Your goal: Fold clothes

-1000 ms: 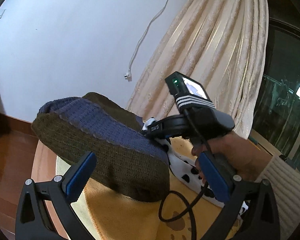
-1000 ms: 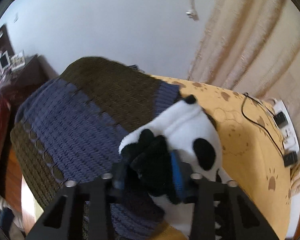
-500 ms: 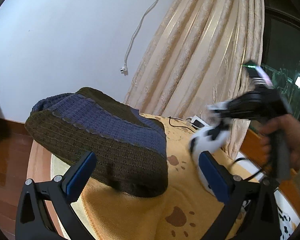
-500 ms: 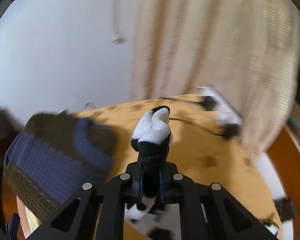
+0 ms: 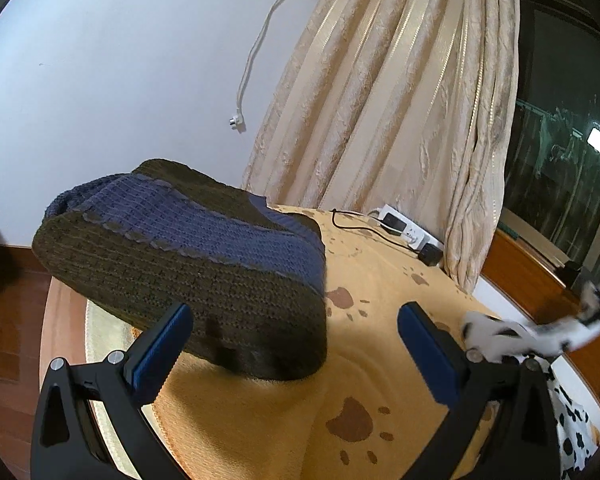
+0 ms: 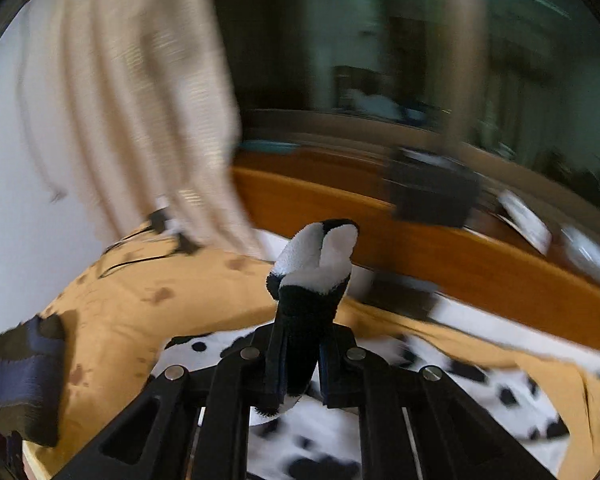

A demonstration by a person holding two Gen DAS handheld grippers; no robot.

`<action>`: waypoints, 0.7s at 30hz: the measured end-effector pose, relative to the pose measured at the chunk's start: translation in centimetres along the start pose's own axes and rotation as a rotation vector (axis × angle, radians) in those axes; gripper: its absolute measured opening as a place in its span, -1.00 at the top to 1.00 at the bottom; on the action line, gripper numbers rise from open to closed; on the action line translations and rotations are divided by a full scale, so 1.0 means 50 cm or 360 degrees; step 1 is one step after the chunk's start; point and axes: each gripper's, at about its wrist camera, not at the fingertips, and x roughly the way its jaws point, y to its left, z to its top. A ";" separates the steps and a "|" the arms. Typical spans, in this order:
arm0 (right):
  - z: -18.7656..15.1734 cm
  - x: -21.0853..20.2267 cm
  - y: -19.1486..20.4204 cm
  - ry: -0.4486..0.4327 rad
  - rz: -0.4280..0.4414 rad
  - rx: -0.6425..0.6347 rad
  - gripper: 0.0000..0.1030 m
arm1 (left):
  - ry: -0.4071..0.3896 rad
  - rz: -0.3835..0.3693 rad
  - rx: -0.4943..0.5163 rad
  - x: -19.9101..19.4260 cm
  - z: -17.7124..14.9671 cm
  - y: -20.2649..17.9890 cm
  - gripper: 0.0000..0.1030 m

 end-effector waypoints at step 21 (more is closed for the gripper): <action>-0.349 -0.156 -0.362 -0.0062 -0.0223 0.0462 0.76 | 0.0782 -0.0829 0.0805 0.063 0.022 -0.433 -0.99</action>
